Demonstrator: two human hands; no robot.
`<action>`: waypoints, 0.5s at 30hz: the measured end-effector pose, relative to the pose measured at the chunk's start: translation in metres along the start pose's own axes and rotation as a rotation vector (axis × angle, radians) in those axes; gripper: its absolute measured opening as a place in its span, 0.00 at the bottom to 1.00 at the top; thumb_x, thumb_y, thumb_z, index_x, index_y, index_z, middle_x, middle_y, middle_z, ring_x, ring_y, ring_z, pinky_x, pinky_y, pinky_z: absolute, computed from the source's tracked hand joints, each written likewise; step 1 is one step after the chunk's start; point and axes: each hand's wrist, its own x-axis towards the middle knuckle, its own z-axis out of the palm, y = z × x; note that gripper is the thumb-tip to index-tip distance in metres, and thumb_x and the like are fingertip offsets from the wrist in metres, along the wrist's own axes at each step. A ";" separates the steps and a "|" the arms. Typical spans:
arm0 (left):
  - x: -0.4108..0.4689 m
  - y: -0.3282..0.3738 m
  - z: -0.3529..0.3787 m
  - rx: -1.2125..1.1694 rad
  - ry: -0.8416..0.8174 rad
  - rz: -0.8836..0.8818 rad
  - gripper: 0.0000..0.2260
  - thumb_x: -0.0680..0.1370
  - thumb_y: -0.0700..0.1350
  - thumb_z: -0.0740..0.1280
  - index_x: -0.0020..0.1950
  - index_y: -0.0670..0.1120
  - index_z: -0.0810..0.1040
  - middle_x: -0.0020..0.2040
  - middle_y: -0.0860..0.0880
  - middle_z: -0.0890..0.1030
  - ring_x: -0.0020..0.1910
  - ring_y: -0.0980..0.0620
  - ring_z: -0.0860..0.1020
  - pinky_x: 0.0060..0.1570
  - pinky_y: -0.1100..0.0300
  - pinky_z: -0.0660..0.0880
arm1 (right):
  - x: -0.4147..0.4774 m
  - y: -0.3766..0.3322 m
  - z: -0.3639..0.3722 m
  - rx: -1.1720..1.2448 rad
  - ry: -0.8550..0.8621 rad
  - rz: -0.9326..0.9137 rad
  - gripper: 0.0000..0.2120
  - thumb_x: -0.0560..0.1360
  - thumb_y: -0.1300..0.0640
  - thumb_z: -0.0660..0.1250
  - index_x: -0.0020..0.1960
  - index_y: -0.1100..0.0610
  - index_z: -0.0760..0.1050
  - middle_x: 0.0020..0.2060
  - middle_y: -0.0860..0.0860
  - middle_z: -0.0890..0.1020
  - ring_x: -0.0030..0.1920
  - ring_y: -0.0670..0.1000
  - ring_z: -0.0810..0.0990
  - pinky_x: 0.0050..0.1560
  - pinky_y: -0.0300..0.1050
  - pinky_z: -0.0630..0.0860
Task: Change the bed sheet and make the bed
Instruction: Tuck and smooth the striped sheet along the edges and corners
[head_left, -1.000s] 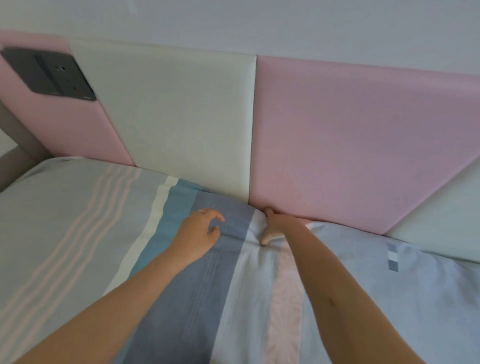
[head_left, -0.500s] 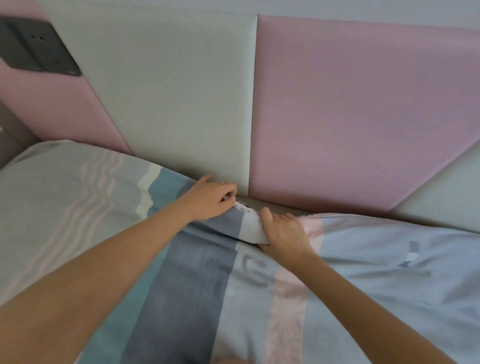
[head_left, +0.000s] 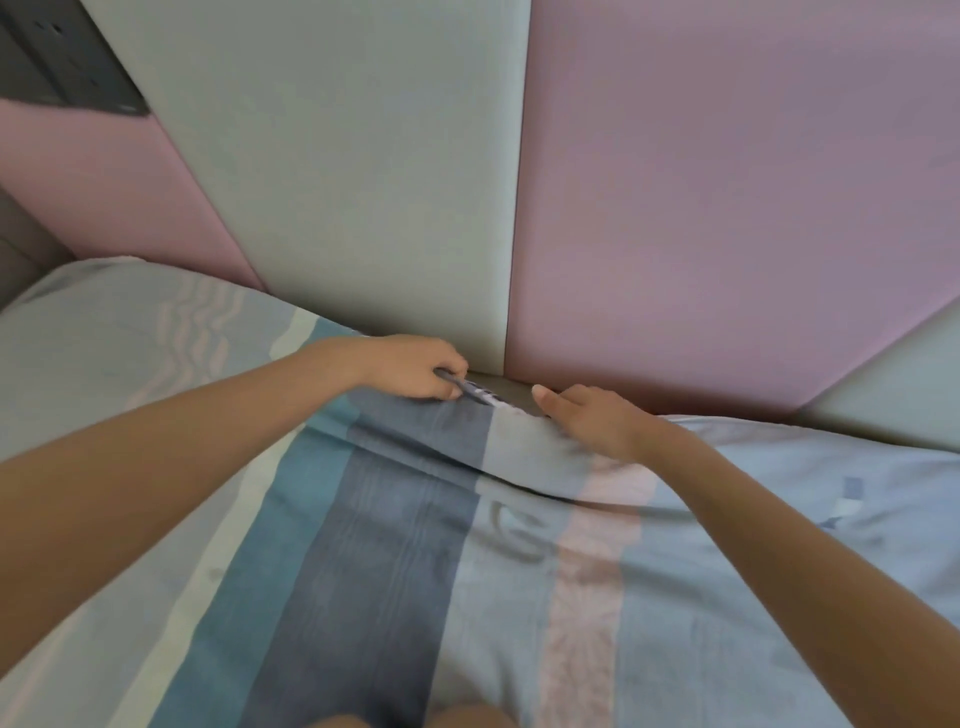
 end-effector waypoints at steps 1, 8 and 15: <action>0.003 0.002 -0.004 -0.038 0.012 -0.027 0.09 0.79 0.50 0.61 0.41 0.49 0.72 0.43 0.50 0.76 0.46 0.50 0.73 0.45 0.58 0.68 | 0.003 0.003 -0.001 0.106 -0.033 0.038 0.28 0.81 0.38 0.47 0.63 0.57 0.73 0.60 0.53 0.76 0.64 0.57 0.72 0.56 0.45 0.68; 0.029 0.012 -0.012 -0.032 -0.017 -0.152 0.11 0.83 0.51 0.54 0.46 0.48 0.71 0.53 0.45 0.77 0.49 0.51 0.71 0.46 0.59 0.64 | 0.016 0.033 -0.015 0.802 -0.343 0.261 0.16 0.81 0.47 0.57 0.56 0.54 0.78 0.52 0.49 0.84 0.51 0.47 0.81 0.50 0.43 0.76; 0.029 -0.002 0.006 -0.261 -0.138 -0.320 0.20 0.80 0.62 0.52 0.53 0.53 0.78 0.57 0.54 0.76 0.56 0.53 0.75 0.63 0.54 0.67 | 0.047 0.031 -0.025 0.471 -0.419 0.363 0.15 0.79 0.47 0.62 0.53 0.58 0.78 0.47 0.54 0.84 0.48 0.54 0.82 0.52 0.47 0.77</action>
